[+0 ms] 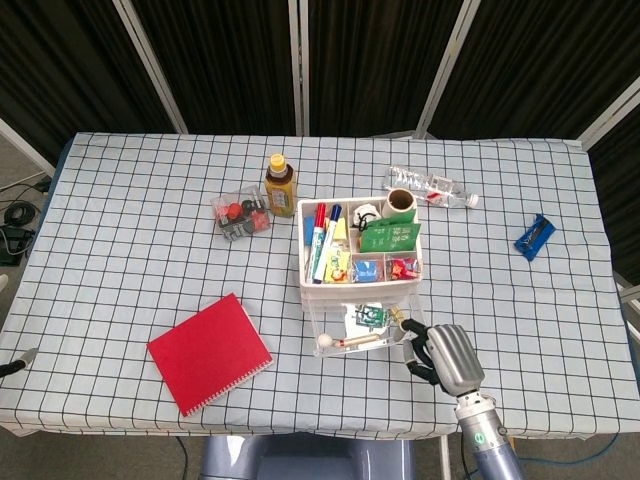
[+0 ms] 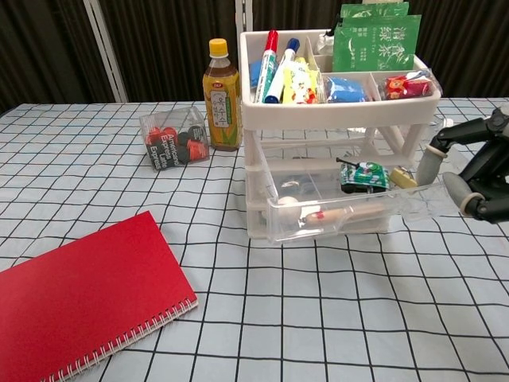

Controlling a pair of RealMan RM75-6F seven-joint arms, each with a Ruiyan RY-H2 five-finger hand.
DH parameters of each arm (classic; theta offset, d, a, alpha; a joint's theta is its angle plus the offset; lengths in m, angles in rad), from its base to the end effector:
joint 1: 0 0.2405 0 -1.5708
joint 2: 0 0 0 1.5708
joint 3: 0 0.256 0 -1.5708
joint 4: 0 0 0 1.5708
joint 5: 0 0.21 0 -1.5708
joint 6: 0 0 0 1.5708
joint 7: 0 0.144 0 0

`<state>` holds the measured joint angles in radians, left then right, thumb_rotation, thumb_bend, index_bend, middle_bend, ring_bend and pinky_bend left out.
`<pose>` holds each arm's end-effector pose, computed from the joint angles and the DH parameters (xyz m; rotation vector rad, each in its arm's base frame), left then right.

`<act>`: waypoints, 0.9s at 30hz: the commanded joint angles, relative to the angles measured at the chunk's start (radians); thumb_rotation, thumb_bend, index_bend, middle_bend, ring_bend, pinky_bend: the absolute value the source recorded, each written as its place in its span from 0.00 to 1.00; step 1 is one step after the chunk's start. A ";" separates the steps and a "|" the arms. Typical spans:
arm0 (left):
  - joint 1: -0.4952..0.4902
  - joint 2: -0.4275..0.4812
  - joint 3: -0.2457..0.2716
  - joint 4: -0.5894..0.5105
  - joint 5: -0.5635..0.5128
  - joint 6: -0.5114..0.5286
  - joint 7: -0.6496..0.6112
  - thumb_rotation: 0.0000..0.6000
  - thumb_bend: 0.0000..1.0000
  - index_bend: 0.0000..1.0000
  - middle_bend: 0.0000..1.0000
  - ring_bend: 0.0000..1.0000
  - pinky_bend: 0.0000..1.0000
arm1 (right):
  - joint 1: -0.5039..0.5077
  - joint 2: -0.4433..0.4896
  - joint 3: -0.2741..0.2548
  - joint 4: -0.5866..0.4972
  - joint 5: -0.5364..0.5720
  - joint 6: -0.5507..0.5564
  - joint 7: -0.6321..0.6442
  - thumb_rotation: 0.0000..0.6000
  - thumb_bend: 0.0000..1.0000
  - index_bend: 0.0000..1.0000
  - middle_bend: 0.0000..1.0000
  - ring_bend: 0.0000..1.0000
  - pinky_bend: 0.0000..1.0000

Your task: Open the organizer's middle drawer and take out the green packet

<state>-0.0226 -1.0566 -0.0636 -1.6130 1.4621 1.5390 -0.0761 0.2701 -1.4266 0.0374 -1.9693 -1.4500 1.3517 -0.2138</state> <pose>-0.3261 0.1639 0.1907 -1.2715 -0.9084 -0.8996 -0.1612 -0.1982 0.0448 1.5099 -1.2775 1.2768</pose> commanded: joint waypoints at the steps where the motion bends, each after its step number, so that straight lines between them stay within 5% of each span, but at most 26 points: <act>1: 0.000 0.001 0.000 0.000 -0.001 0.000 -0.001 1.00 0.06 0.00 0.00 0.00 0.00 | -0.002 0.000 -0.001 -0.003 -0.006 0.001 -0.004 1.00 0.56 0.72 0.96 0.95 0.77; 27: 0.002 0.003 0.000 -0.003 -0.001 0.002 -0.002 1.00 0.06 0.00 0.00 0.00 0.00 | -0.030 0.009 -0.029 -0.016 -0.047 0.011 -0.012 1.00 0.56 0.75 0.96 0.95 0.77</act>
<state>-0.0206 -1.0533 -0.0637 -1.6157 1.4610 1.5412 -0.0786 0.2402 -1.4182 0.0094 -1.9845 -1.4965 1.3623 -0.2257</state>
